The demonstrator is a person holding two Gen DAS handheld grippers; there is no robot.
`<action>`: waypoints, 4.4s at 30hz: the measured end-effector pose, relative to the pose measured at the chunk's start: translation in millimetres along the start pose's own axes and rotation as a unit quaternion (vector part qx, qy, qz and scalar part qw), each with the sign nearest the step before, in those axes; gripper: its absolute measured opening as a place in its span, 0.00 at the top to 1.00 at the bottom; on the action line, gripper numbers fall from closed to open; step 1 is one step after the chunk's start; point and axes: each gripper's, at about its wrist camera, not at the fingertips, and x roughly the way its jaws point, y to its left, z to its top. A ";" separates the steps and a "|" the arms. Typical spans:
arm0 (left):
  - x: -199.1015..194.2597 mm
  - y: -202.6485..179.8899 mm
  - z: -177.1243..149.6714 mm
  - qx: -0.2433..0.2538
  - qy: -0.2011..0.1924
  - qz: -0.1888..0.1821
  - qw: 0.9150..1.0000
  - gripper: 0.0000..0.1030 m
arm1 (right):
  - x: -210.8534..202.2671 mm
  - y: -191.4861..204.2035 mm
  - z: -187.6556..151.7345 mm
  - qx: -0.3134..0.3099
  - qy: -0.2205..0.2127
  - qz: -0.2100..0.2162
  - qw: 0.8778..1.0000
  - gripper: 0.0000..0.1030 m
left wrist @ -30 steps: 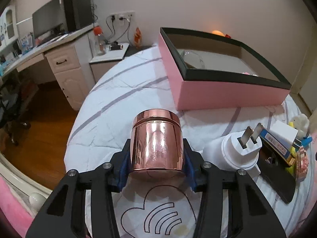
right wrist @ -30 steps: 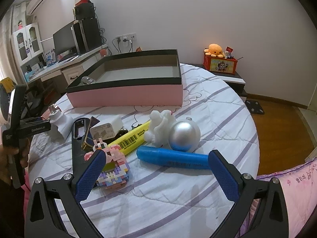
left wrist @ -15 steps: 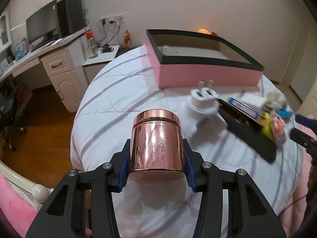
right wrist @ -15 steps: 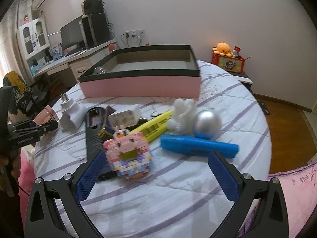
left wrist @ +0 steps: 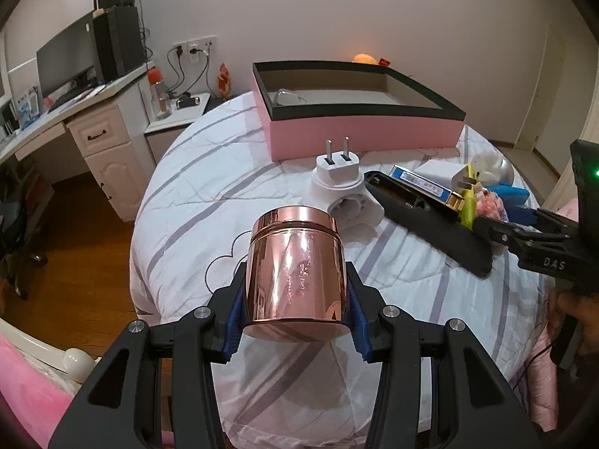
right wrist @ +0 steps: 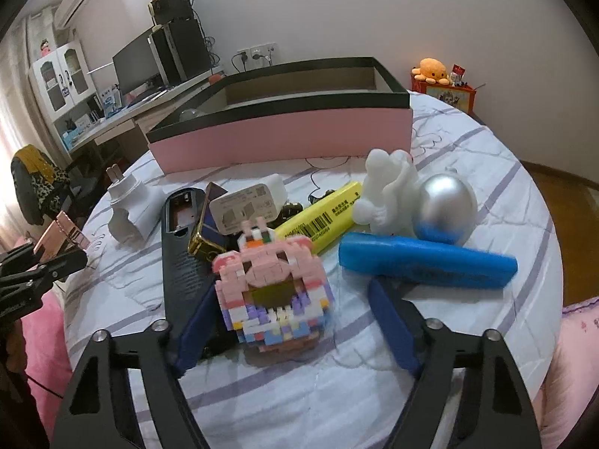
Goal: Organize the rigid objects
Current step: 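Grasp the rose-gold canister with the left gripper while the right grasps the pink brick ring, then lower the canister and brick ring into the pink box and open both grippers, then withdraw both grippers from the box back over the bed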
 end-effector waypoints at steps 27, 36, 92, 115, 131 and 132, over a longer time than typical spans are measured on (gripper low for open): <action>-50.7 -36.2 49.4 0.045 -0.083 -0.005 0.995 0.54 | -65.8 7.3 35.7 -0.046 -0.067 0.029 0.996 0.46; -58.9 -48.4 104.1 0.057 -0.130 0.002 0.990 0.54 | -75.8 8.9 77.4 -0.074 -0.098 0.035 0.992 0.46; 78.0 -25.2 211.6 0.020 -0.071 0.047 0.996 0.08 | 62.2 -6.2 201.4 -0.107 -0.016 -0.041 0.993 0.24; -114.9 -9.0 59.0 -0.044 -0.174 0.035 0.983 0.00 | -132.7 13.3 82.1 -0.050 -0.161 -0.058 0.984 0.05; -110.3 -3.8 31.4 -0.058 -0.143 0.035 0.987 0.00 | -153.6 -12.7 34.0 0.001 -0.149 -0.066 0.987 0.00; -108.8 -4.9 31.8 -0.057 -0.141 0.034 0.988 0.00 | -151.7 -13.0 33.8 0.001 -0.148 -0.066 0.987 0.00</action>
